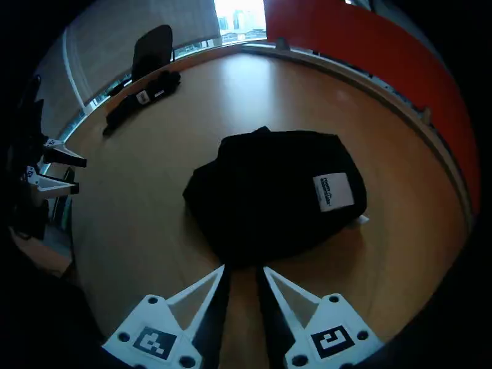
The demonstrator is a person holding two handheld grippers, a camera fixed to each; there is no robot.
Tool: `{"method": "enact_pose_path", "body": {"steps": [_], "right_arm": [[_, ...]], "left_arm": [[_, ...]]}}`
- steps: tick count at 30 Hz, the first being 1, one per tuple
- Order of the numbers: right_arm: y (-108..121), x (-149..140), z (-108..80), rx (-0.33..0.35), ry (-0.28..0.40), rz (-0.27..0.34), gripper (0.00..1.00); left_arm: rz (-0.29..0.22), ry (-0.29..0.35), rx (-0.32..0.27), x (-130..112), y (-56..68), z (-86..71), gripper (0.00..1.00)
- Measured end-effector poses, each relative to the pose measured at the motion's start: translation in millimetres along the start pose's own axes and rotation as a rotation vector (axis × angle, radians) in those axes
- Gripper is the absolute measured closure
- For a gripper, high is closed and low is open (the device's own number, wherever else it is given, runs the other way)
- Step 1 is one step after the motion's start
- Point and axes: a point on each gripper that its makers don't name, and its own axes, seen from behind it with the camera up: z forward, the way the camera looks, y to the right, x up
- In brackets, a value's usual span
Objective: Fold towel
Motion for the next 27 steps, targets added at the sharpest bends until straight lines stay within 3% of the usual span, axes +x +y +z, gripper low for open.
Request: {"method": "enact_pose_path", "body": {"steps": [8,12,21,27], "right_arm": [[-0.4,3.4,-2.8,0.003,0.002,-0.006,0.85],[0.4,4.1,-3.3,0.001,0.001,-0.015,0.96],[2.0,11.2,-9.1,-0.001,0.021,-0.036,0.98],[4.6,30.9,-21.8,-0.014,0.054,-0.075,0.98]], "left_arm": [[0.002,-0.002,0.0,-1.0,-1.0,-0.4,0.0],[0.001,-0.003,0.001,-1.2,-1.4,-0.4,0.0],[0.001,-0.002,0.0,-0.6,-1.5,-1.0,0.0],[0.006,0.005,-0.002,2.7,-1.2,-1.5,0.0]]}}
